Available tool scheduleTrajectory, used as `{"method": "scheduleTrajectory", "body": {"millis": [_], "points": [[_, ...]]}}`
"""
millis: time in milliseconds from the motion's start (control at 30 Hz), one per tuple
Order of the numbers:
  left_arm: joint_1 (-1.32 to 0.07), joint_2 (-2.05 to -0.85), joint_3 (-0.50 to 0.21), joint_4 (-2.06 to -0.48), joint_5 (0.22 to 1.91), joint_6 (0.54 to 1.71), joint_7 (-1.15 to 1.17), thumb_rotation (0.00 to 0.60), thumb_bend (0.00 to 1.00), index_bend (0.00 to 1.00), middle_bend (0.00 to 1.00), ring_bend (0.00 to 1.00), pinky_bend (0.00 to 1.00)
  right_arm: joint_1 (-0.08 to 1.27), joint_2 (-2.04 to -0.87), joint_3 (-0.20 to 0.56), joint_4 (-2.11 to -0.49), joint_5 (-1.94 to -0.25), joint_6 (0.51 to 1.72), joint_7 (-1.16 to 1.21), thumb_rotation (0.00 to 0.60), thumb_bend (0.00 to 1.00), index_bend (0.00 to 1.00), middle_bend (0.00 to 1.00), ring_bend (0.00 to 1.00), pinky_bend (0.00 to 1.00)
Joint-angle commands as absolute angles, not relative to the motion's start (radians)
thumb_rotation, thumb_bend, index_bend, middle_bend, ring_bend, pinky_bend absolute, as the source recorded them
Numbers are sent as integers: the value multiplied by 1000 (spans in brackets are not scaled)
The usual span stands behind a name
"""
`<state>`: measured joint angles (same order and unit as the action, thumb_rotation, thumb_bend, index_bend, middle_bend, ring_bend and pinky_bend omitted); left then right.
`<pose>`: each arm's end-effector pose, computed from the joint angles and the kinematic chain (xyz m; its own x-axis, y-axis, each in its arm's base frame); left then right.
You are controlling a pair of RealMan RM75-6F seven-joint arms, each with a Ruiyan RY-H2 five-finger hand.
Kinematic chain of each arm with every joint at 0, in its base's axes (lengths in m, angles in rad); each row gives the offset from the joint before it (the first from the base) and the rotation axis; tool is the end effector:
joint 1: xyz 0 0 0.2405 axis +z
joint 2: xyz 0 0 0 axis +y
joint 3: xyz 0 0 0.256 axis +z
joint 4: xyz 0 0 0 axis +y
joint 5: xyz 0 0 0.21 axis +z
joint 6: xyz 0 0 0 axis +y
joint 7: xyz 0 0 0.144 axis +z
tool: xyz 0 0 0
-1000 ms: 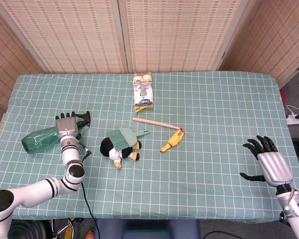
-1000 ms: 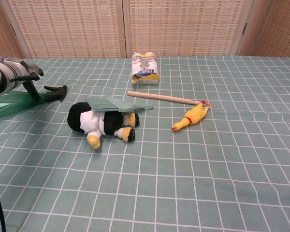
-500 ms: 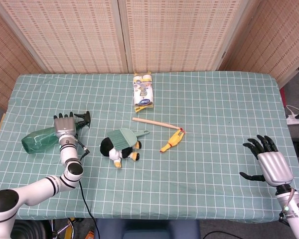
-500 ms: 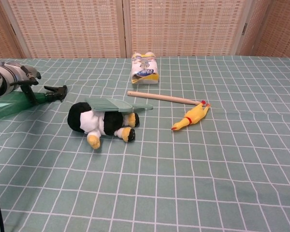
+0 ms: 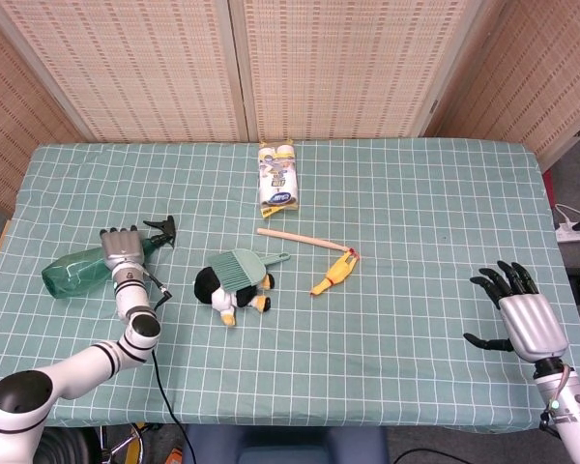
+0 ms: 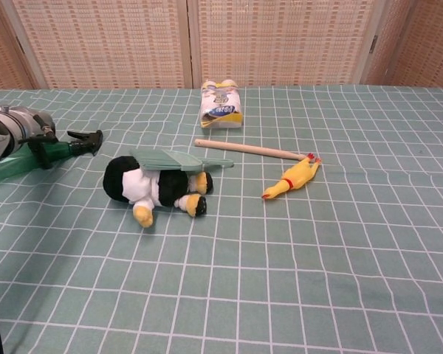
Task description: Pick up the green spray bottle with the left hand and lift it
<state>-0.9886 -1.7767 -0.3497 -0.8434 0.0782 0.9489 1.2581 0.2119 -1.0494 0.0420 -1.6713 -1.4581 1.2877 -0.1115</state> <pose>-0.2275 0.4496 0.0029 0.6655 0.4742 0.5764 0.5281 0.2466 -0.8126 -0.2968 -0.2150 0.1512 0.5096 -0.1439 0.8483 -0.8603 -0.1021 0.4995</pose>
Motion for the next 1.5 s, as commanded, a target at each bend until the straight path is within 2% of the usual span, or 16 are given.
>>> {"method": "scheduleTrajectory", "body": {"millis": [33, 200, 367, 533, 767, 867, 967, 1033, 1100, 1333, 1500], "points": [[-987, -1786, -348, -828, 79, 945, 1272, 600, 277, 202, 247, 183, 202, 212, -1050, 42, -1672, -1458, 1287, -112, 600, 0, 229, 146, 0, 0], [-981, -1793, -350, -811, 116, 941, 1253, 600, 282, 293, 333, 258, 253, 213, -1049, 42, -1672, -1458, 1286, -113, 600, 0, 230, 146, 0, 0], [-971, -1799, -326, -787, 210, 933, 1207, 600, 304, 451, 482, 374, 336, 213, -1048, 42, -1673, -1458, 1285, -112, 600, 0, 230, 147, 0, 0], [-957, -1814, -296, -750, 304, 934, 1166, 600, 320, 521, 552, 420, 375, 214, -1048, 41, -1673, -1459, 1283, -110, 600, 0, 230, 146, 0, 0], [-949, -1811, -312, -744, 395, 974, 1089, 600, 331, 595, 626, 467, 400, 215, -1047, 41, -1675, -1457, 1281, -109, 600, 0, 230, 146, 0, 0], [-943, -1773, -329, -809, 507, 1022, 951, 600, 330, 609, 643, 479, 403, 216, -1045, 41, -1674, -1456, 1279, -107, 600, 0, 230, 147, 0, 0], [-907, -1726, -341, -896, 712, 1118, 654, 600, 330, 633, 671, 505, 403, 216, -1045, 41, -1674, -1458, 1279, -106, 600, 0, 230, 146, 0, 0], [-881, -1711, -374, -935, 811, 1178, 434, 600, 331, 654, 695, 520, 402, 216, -1045, 40, -1674, -1458, 1279, -108, 600, 0, 230, 146, 0, 0], [-868, -1706, -428, -969, 840, 1206, 278, 600, 330, 671, 714, 531, 401, 216, -1047, 41, -1675, -1459, 1281, -111, 600, 0, 230, 146, 0, 0], [-863, -1714, -555, -1028, 892, 1241, -42, 600, 345, 707, 755, 549, 379, 217, -1056, 44, -1674, -1458, 1287, -127, 600, 0, 235, 146, 0, 0], [-883, -1748, -606, -990, 929, 1249, -210, 600, 349, 706, 755, 550, 351, 215, -1062, 45, -1670, -1461, 1295, -128, 600, 0, 258, 158, 0, 0]]}}
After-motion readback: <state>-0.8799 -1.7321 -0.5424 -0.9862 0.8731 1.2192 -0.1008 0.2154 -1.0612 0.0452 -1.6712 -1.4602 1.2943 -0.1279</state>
